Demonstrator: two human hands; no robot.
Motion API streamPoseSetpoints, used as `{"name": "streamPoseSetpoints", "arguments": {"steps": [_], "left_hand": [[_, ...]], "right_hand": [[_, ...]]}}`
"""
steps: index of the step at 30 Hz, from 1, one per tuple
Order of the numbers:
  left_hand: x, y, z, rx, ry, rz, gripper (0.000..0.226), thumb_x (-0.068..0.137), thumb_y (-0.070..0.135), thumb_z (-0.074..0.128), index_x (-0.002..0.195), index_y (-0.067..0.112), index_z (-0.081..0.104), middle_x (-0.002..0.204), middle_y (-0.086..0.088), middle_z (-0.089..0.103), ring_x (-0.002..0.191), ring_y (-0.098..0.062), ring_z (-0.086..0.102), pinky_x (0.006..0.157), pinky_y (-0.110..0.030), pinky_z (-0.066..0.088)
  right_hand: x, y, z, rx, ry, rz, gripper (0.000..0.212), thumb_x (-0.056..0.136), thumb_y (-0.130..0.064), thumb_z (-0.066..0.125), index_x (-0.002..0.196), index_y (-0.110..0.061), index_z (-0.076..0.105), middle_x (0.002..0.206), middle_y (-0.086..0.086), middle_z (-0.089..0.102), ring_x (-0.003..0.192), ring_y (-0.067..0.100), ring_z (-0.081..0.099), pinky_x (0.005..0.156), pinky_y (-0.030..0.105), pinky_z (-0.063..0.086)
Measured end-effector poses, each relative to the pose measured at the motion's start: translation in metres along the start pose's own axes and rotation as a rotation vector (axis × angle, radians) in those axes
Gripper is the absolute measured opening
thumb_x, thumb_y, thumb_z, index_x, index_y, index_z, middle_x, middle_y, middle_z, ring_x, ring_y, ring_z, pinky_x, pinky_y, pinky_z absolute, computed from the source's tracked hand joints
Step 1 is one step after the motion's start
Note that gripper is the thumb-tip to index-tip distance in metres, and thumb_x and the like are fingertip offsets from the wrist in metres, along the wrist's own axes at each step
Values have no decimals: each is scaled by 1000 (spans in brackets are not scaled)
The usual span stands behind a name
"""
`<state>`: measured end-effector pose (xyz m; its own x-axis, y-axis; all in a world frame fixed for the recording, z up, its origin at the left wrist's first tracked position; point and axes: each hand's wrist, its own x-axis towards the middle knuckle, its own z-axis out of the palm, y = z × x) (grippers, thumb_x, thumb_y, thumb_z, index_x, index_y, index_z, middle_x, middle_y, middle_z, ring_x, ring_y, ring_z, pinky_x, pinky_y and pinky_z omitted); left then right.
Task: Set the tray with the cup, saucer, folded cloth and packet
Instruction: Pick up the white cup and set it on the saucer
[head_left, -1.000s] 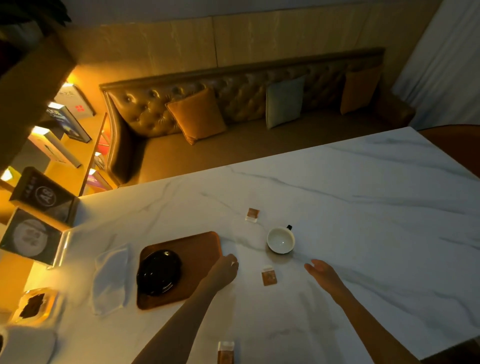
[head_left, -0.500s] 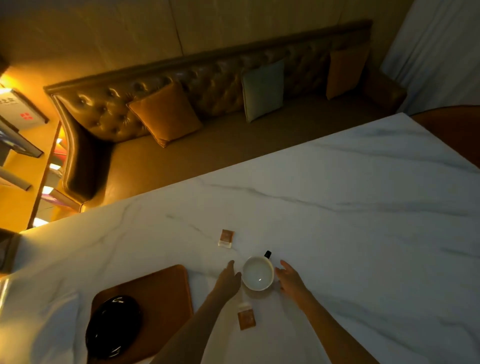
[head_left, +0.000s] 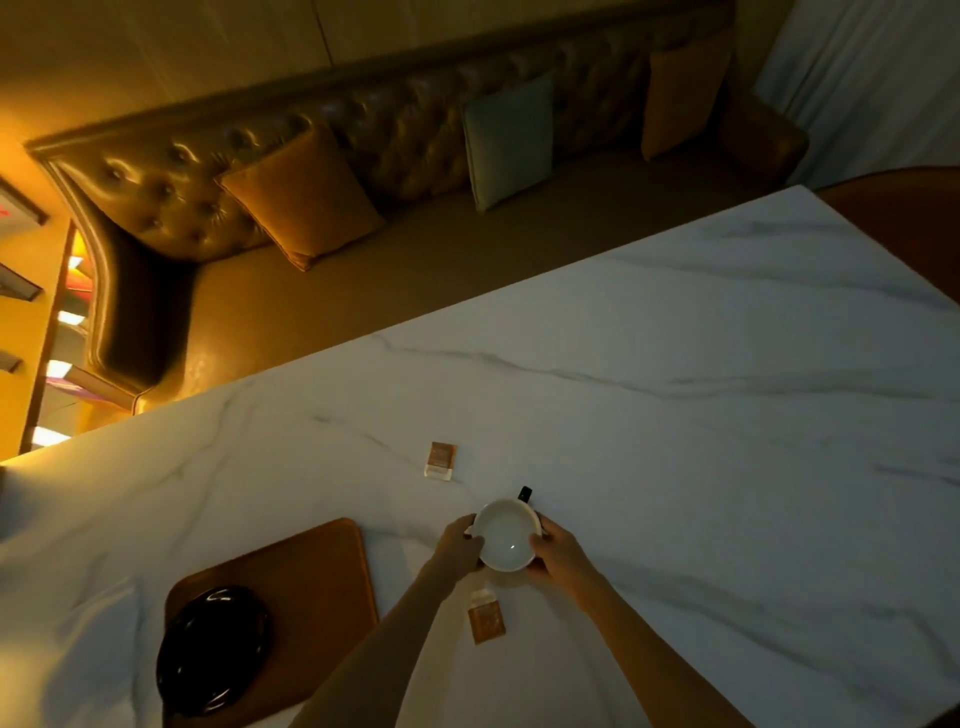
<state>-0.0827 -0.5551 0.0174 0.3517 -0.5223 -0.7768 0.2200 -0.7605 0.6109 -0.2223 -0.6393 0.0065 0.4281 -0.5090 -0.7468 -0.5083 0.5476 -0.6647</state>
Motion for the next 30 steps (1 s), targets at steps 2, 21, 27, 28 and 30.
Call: {"name": "streamPoseSetpoints", "arguments": {"steps": [2,21,27,28,30], "left_hand": [[-15,-2,-3,-24,-5,6,23,85,4,49,107,9,56,97,-16,57,85,-31,57,90,-54,51],[-195,-153,-118,-372,468,-13,41,86,-1,55,127,7,52,124,-16,55,112,-36,58,79,-42,61],[-236,-202,-162,-469,509,-22,37,84,-2,59,116,16,49,120,-12,52,108,-32,56,66,-32,58],[-240,-209,-169,-491,516,-29,41,84,-1,60,119,15,47,120,-11,51,109,-32,56,63,-30,58],[-246,-222,-184,-508,524,-29,45,84,0,61,124,13,45,121,-13,52,109,-33,57,60,-28,58]], "right_hand": [[-6,0,5,-40,-3,-11,47,94,1,45,139,-12,44,131,19,52,117,35,53,91,50,53],[-123,38,187,-238,-291,-96,34,95,-17,44,128,-17,54,113,13,60,95,33,66,60,33,60],[-159,63,254,-273,-307,-169,31,95,-23,52,126,-17,54,117,13,59,99,31,63,62,32,59],[-164,66,264,-277,-311,-190,32,95,-23,53,126,-16,54,118,14,59,100,31,63,61,31,59],[-170,70,284,-299,-288,-239,30,96,-23,51,124,-13,55,116,15,60,96,30,63,62,32,59]]}}
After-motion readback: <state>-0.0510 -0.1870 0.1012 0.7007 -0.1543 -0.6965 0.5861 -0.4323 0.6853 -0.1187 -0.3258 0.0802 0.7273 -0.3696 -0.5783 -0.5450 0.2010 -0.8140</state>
